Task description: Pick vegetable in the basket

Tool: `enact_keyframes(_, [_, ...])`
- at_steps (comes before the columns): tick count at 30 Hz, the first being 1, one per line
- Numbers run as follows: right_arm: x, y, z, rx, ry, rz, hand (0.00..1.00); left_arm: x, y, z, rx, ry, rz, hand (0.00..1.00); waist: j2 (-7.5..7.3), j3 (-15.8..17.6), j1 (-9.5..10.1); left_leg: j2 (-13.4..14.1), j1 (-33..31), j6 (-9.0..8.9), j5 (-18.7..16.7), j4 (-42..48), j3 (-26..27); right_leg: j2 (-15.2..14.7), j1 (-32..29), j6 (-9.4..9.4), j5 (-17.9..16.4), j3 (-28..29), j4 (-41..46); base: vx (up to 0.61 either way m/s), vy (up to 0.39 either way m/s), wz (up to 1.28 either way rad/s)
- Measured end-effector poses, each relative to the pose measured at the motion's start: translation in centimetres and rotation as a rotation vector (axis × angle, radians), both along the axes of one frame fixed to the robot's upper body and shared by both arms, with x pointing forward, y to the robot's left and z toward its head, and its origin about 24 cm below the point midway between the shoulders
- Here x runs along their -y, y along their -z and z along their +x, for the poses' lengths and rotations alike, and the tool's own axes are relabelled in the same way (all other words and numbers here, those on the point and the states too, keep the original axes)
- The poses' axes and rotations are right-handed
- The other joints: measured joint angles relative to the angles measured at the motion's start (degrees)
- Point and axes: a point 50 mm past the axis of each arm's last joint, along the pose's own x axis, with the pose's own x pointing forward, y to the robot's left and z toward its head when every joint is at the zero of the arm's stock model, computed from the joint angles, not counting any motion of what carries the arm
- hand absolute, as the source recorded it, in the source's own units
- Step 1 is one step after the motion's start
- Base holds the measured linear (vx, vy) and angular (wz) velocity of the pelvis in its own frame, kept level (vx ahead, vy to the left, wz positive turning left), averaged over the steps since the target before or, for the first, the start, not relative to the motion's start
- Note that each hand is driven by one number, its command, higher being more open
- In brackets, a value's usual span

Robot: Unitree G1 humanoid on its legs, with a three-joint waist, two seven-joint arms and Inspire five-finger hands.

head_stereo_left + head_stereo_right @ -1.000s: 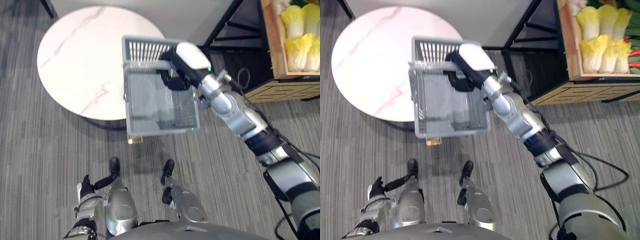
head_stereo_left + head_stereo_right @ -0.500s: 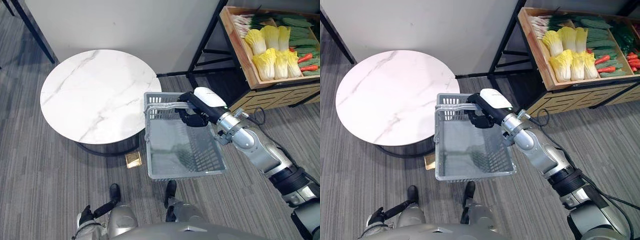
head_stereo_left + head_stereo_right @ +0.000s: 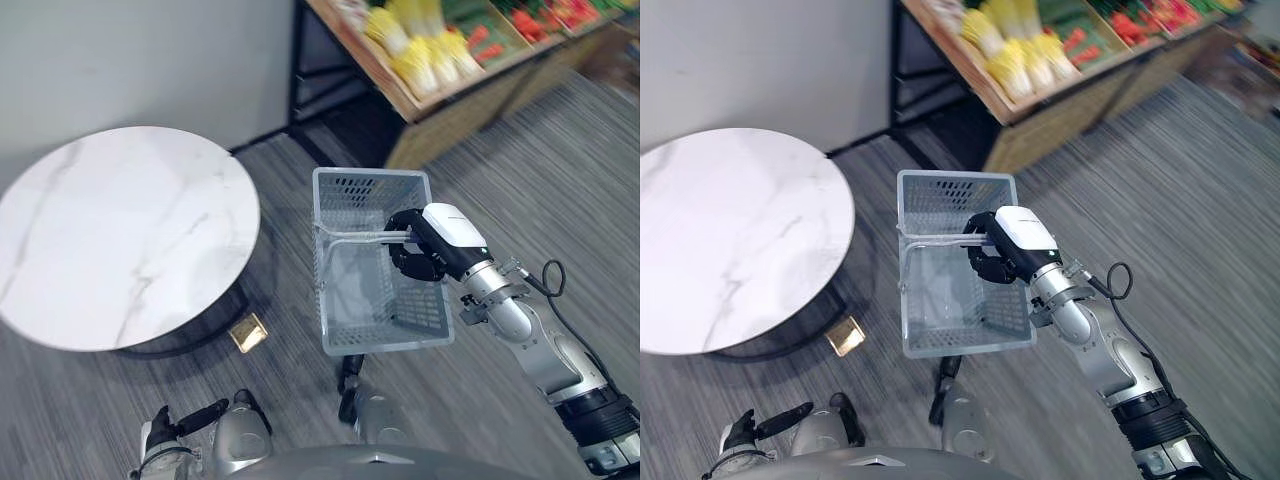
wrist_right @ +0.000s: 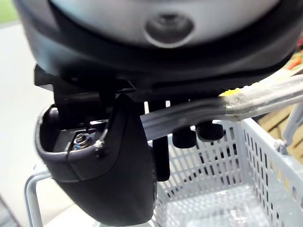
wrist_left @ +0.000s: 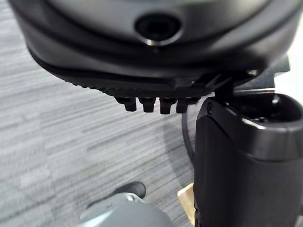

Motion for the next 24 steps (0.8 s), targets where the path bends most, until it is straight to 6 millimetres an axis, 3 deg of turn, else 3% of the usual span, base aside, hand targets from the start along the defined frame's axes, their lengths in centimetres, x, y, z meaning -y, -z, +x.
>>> enact_keyframes(2, [0.4, 0.3, 0.5, -0.014, 0.017, -0.007, 0.00, -0.3, -0.1, 0.1, -0.003, 0.006, 0.007, 1.00, 0.39, 0.2, 0.40, 0.9, 0.9, 0.35, 0.2, -0.6, 3.7, -2.7, 2.4, -0.30, -0.3, -3.9, 4.5, -0.09, 0.162, -1.17])
enact_keyframes(3, [0.7, 0.4, 1.0, -0.020, 0.035, -0.014, 0.00, -0.3, -0.1, 0.2, -0.004, 0.017, 0.010, 1.00, -0.11, -0.1, 0.87, 1.0, 1.1, 0.71, 0.5, -1.1, 6.1, -4.7, 4.9, -0.17, -0.3, -5.2, 5.7, -0.09, 0.090, -1.21])
enact_keyframes(5, [1.0, 0.1, 1.9, -0.002, 0.054, -0.034, 0.00, -0.1, -0.1, 0.5, 0.000, 0.041, 0.009, 1.00, -0.42, -0.3, 1.47, 1.5, 1.1, 0.57, 1.2, -1.6, 9.5, -6.6, 8.9, 1.34, -0.9, -6.4, 5.1, -0.07, -0.020, -1.02])
enact_keyframes(6, [1.0, -0.3, 2.3, 0.018, 0.057, -0.059, 0.00, 0.0, -0.2, 1.0, 0.010, 0.045, 0.008, 1.00, -0.45, -0.3, 1.87, 2.1, 0.9, 0.14, 1.9, -1.8, 11.2, -6.8, 10.8, 2.76, -0.3, -6.8, 2.4, -0.08, -0.121, -0.85])
enact_keyframes(8, [1.2, -0.4, 2.5, 0.031, 0.069, -0.060, 0.00, 0.2, -0.1, 1.1, 0.007, 0.046, -0.001, 1.00, -0.07, -0.4, 1.62, 2.1, 0.9, -0.70, 3.8, -3.2, 13.8, -5.2, 12.5, 8.47, -0.5, -8.2, -4.3, -0.09, -0.205, -0.68])
enact_keyframes(10, [1.7, 0.2, 2.5, 0.019, 0.092, -0.095, 0.00, 1.0, 0.2, 1.0, -0.001, 0.043, -0.023, 1.00, 1.35, -1.2, 1.29, 2.7, 1.2, -1.54, 5.8, -4.7, 15.4, -2.8, 12.9, 10.49, 0.0, -8.1, -8.6, -0.05, -0.215, -0.48])
enact_keyframes(13, [3.5, 1.9, 1.6, -0.048, 0.171, -0.104, 0.00, 2.3, 0.8, 0.6, -0.025, 0.047, -0.058, 1.00, 3.75, -1.8, -0.18, 4.1, 3.5, -2.14, 9.0, -7.4, 16.7, 0.2, 14.1, 10.59, 0.0, -7.9, -9.9, -0.05, -0.182, -0.28])
enact_keyframes(15, [4.2, 2.4, 1.0, -0.065, 0.199, -0.101, 0.00, 2.7, 0.9, 0.5, -0.033, 0.067, -0.065, 1.00, 4.39, -2.1, -0.43, 4.7, 4.6, -2.28, 9.5, -7.9, 17.0, 0.9, 14.7, 10.58, -0.2, -7.9, -10.0, -0.07, -0.123, -0.14])
enact_keyframes(17, [4.9, 2.9, 0.4, -0.071, 0.237, -0.086, 0.00, 2.9, 0.9, 0.6, -0.041, 0.104, -0.059, 1.00, 4.83, -2.3, -1.99, 5.8, 5.1, -2.40, 9.5, -7.0, 17.3, 1.5, 15.5, 11.00, -1.3, -7.8, -10.5, -0.08, -0.106, -0.11])
enact_keyframes(19, [5.1, 3.2, 0.0, -0.077, 0.262, -0.059, 0.00, 2.9, 0.9, 0.7, -0.042, 0.109, -0.059, 1.00, 5.55, -2.0, -3.14, 8.0, 5.1, -2.05, 9.3, -4.5, 17.8, 2.6, 15.5, 10.62, -1.9, -7.4, -10.4, -0.07, -0.078, -0.23])
enact_keyframes(21, [5.3, 4.1, -0.8, -0.105, 0.273, -0.054, 0.00, 3.1, 1.0, 0.6, -0.044, 0.104, -0.067, 1.00, 6.82, -1.6, -3.15, 12.1, 5.3, -1.59, 9.1, 0.7, 18.1, 4.8, 15.5, 9.34, -3.2, -5.9, -9.7, -0.09, -0.124, -0.42])
enact_keyframes(22, [5.3, 4.4, -0.9, -0.114, 0.274, -0.055, 0.00, 3.2, 1.0, 0.6, -0.041, 0.098, -0.071, 1.00, 7.24, -1.4, -3.13, 13.0, 5.4, -1.09, 9.4, 2.2, 16.6, 5.4, 15.5, 8.86, -3.7, -5.2, -9.1, -0.08, -0.134, -0.57])
enact_keyframes(24, [4.6, 5.3, -1.4, -0.147, 0.248, -0.055, 0.00, 3.5, 1.1, 0.2, -0.025, 0.051, -0.086, 1.00, 7.25, -0.9, -2.31, 13.8, 3.0, 2.59, 11.7, 9.2, -0.2, 6.9, 16.7, 7.14, -5.6, 0.2, -8.7, -0.08, -0.157, -0.89])
